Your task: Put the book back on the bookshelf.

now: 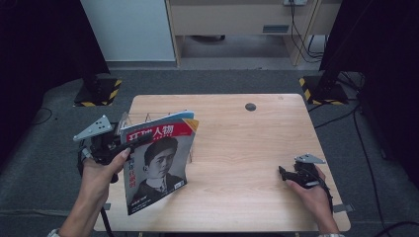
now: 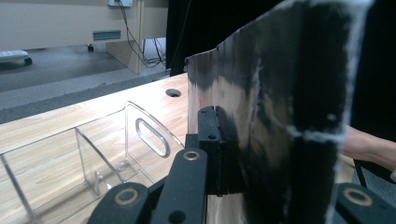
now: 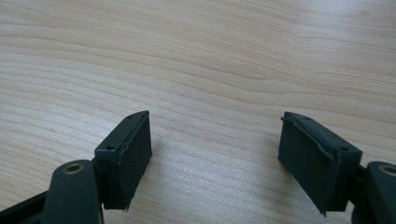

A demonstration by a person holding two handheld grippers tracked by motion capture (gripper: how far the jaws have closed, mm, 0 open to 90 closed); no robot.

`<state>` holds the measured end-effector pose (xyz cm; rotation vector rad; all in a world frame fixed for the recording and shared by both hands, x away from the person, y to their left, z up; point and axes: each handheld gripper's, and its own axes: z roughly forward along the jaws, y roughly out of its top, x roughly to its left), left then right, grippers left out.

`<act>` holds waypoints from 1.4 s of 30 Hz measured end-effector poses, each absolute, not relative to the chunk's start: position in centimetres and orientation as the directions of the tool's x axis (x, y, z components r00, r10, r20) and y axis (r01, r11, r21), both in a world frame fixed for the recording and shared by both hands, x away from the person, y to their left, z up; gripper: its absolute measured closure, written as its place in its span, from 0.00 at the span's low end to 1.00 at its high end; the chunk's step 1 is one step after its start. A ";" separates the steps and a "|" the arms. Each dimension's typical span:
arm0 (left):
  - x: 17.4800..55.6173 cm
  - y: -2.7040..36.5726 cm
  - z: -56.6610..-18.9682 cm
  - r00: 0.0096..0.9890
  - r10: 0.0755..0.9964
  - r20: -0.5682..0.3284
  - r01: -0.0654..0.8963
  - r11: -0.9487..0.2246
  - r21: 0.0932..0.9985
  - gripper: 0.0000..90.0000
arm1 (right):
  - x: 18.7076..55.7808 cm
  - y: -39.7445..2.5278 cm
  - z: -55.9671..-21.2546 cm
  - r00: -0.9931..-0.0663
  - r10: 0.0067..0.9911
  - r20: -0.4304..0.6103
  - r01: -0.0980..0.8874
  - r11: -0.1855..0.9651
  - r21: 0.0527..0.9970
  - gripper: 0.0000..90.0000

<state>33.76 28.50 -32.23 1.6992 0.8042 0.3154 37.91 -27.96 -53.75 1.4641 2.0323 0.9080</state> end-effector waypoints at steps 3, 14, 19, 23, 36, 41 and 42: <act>33.7 28.9 -32.2 0.722 0.662 -0.202 0.344 -0.090 0.935 0.96 | 37.9 -28.0 -53.7 -0.319 0.948 0.004 0.637 0.211 0.742 0.29; 33.2 30.2 -32.2 0.707 0.678 -0.201 0.342 -0.080 0.936 0.96 | 37.9 -28.0 -53.8 -0.318 0.948 0.003 0.635 0.211 0.743 0.29; 32.9 30.8 -32.2 0.702 0.683 -0.200 0.340 -0.075 0.937 0.96 | 37.9 -28.0 -53.8 -0.318 0.948 0.003 0.635 0.210 0.743 0.29; 32.6 31.2 -32.3 0.696 0.690 -0.201 0.341 -0.071 0.937 0.96 | 37.9 -28.0 -53.8 -0.318 0.948 0.003 0.635 0.211 0.743 0.29; 32.4 32.6 -32.6 0.674 0.710 -0.207 0.345 -0.054 0.937 0.96 | 37.9 -28.0 -53.7 -0.318 0.948 0.003 0.635 0.211 0.743 0.29; 32.1 33.2 -32.7 0.663 0.718 -0.211 0.345 -0.044 0.937 0.96 | 37.9 -28.0 -53.7 -0.319 0.948 0.004 0.636 0.211 0.742 0.29; 32.1 33.3 -32.8 0.661 0.720 -0.211 0.346 -0.043 0.937 0.96 | 37.9 -28.0 -53.7 -0.319 0.948 0.004 0.636 0.211 0.742 0.29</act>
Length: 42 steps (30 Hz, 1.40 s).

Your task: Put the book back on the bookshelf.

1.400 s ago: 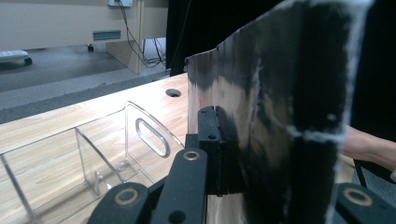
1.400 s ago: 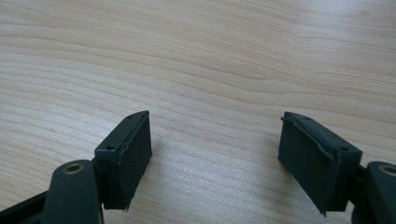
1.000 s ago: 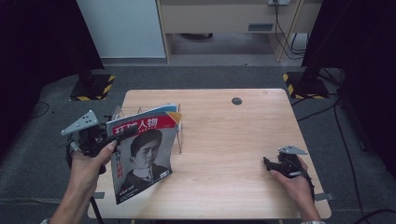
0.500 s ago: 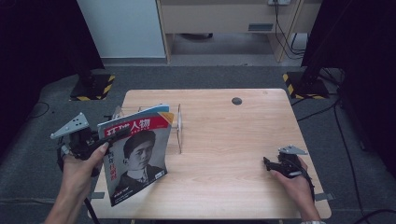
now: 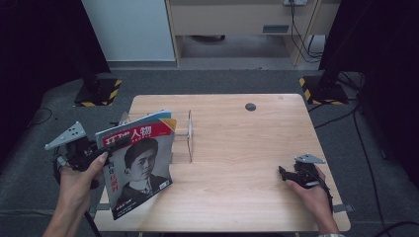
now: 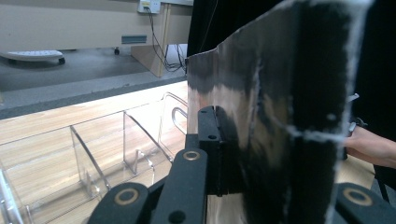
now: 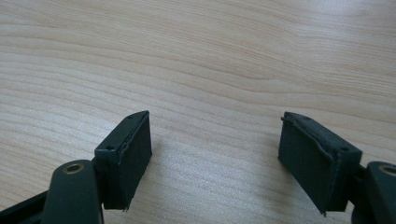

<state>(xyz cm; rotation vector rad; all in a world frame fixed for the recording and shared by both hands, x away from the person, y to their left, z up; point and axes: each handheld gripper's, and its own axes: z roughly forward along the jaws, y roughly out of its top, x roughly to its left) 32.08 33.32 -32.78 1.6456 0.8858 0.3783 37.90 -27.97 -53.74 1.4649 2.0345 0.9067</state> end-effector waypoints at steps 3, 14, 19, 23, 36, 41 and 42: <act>32.0 33.7 -32.9 0.655 0.726 -0.210 0.347 -0.043 0.937 0.96 | 37.9 -28.0 -53.7 -0.319 0.948 0.004 0.636 0.211 0.742 0.29; 31.4 35.2 -33.0 0.629 0.747 -0.214 0.346 -0.023 0.938 0.96 | 37.9 -28.0 -53.7 -0.318 0.948 0.004 0.636 0.211 0.742 0.29; 31.1 35.9 -33.2 0.616 0.757 -0.219 0.345 -0.008 0.939 0.96 | 37.9 -28.0 -53.7 -0.319 0.948 0.003 0.636 0.212 0.742 0.29; 30.9 36.2 -33.2 0.607 0.765 -0.216 0.342 -0.006 0.940 0.96 | 37.9 -28.0 -53.7 -0.318 0.948 0.004 0.637 0.211 0.742 0.29; 30.3 37.2 -33.3 0.579 0.787 -0.213 0.329 0.014 0.944 0.96 | 37.9 -27.9 -53.8 -0.319 0.948 0.003 0.635 0.211 0.743 0.29; 29.7 37.9 -33.3 0.574 0.791 -0.213 0.326 0.017 0.945 0.96 | 37.9 -27.9 -53.8 -0.319 0.948 0.003 0.634 0.211 0.744 0.29; 29.6 38.1 -33.3 0.570 0.794 -0.209 0.324 0.017 0.946 0.96 | 37.9 -28.0 -53.8 -0.319 0.948 0.003 0.635 0.211 0.743 0.29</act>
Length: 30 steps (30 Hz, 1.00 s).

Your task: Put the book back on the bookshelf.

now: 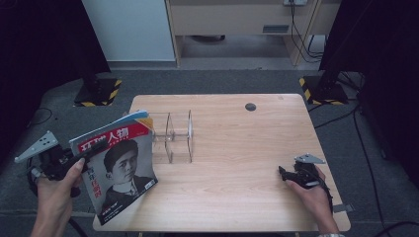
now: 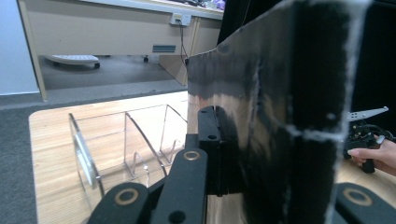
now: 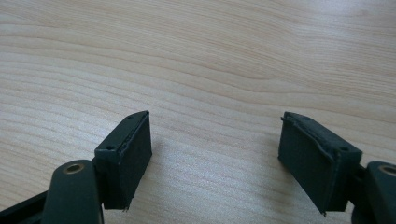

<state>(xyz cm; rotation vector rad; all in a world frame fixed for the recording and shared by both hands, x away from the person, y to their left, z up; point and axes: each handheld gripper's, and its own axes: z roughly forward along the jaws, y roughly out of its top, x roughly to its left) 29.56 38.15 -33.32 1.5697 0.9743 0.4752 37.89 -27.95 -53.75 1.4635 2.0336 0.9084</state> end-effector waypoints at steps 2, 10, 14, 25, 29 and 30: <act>29.4 38.4 -33.3 0.564 0.799 -0.209 0.321 0.021 0.947 0.96 | 37.9 -28.0 -53.8 -0.319 0.948 0.003 0.635 0.211 0.743 0.29; 29.0 39.6 -33.3 0.542 0.811 -0.218 0.317 0.043 0.947 0.96 | 37.9 -28.0 -53.8 -0.319 0.948 0.003 0.635 0.211 0.743 0.29; 28.9 39.9 -33.4 0.533 0.817 -0.222 0.319 0.049 0.947 0.96 | 37.9 -28.0 -53.8 -0.319 0.948 0.003 0.635 0.211 0.743 0.29; 28.4 40.3 -33.0 0.502 0.838 -0.215 0.314 0.055 0.948 0.96 | 37.9 -28.0 -53.8 -0.319 0.948 0.004 0.635 0.211 0.743 0.29; 28.4 40.6 -33.0 0.488 0.844 -0.222 0.316 0.066 0.946 0.96 | 37.9 -28.0 -53.8 -0.319 0.948 0.003 0.635 0.211 0.743 0.29; 28.4 40.6 -33.0 0.485 0.845 -0.225 0.317 0.070 0.946 0.96 | 37.9 -28.0 -53.8 -0.319 0.948 0.004 0.635 0.211 0.743 0.29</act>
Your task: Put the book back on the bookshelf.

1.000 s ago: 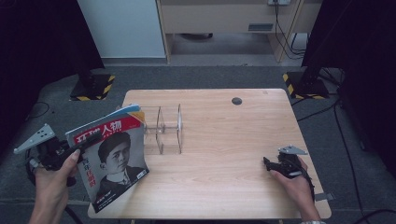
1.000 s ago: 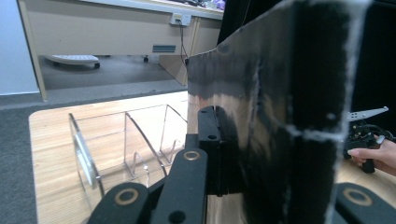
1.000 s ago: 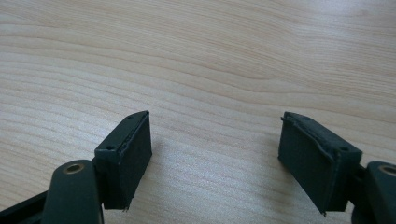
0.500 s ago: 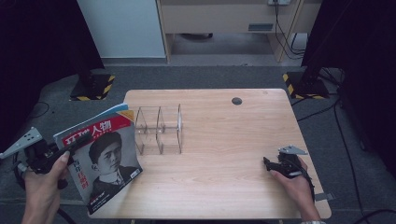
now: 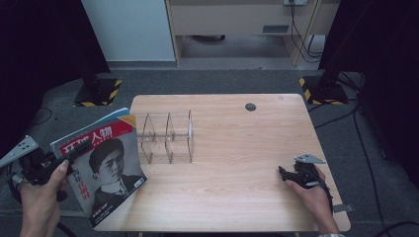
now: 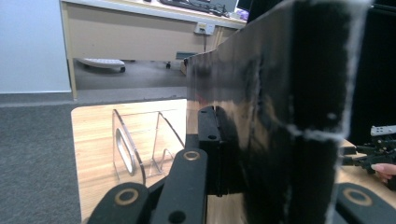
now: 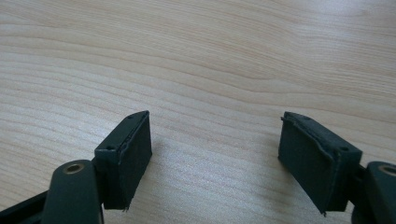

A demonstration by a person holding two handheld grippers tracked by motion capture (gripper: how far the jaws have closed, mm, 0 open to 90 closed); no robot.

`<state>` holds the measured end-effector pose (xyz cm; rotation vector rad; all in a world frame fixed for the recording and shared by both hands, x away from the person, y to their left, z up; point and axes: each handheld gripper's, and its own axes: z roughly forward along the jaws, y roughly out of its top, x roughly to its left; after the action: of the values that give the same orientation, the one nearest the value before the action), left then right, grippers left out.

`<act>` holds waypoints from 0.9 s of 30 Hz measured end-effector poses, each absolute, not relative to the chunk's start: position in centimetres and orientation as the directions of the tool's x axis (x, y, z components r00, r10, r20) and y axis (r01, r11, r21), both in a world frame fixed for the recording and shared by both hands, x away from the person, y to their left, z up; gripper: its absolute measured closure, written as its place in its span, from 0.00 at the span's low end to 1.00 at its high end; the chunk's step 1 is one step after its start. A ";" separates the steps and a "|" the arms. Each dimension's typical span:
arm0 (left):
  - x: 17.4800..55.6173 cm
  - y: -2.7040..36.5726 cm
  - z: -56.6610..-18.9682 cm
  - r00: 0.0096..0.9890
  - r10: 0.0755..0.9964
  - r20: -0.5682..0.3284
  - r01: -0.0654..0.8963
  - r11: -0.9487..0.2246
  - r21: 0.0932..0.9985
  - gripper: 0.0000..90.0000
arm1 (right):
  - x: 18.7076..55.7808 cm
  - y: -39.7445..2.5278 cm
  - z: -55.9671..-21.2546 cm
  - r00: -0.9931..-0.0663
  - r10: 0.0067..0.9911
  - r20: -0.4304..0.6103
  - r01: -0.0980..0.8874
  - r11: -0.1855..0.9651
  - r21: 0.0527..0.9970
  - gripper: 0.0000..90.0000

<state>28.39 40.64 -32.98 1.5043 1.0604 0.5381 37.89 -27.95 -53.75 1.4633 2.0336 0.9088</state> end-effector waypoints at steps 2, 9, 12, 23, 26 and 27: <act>28.5 40.8 -33.0 0.474 0.851 -0.225 0.318 0.073 0.945 0.96 | 37.9 -28.0 -53.8 -0.319 0.948 0.004 0.635 0.211 0.743 0.29; 29.4 40.9 -33.2 0.432 0.871 -0.236 0.323 0.095 0.942 0.96 | 37.9 -28.0 -53.7 -0.320 0.947 0.004 0.635 0.211 0.743 0.29; 29.9 40.8 -33.0 0.421 0.875 -0.238 0.323 0.100 0.941 0.96 | 37.9 -28.0 -53.7 -0.320 0.947 0.004 0.636 0.212 0.742 0.29; 32.0 40.0 -32.1 0.396 0.900 -0.183 0.315 0.055 0.948 0.96 | 37.9 -27.9 -53.8 -0.322 0.947 0.004 0.635 0.212 0.743 0.29; 32.6 39.8 -32.2 0.393 0.902 -0.180 0.314 0.052 0.948 0.96 | 37.9 -27.9 -53.8 -0.323 0.946 0.004 0.634 0.213 0.743 0.29; 32.8 39.8 -32.3 0.391 0.903 -0.179 0.314 0.052 0.948 0.96 | 37.9 -27.9 -53.8 -0.323 0.946 0.004 0.634 0.213 0.743 0.29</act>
<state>32.77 39.77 -32.28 1.5027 1.1407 0.6434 37.93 -27.95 -53.76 1.4599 2.0371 0.9106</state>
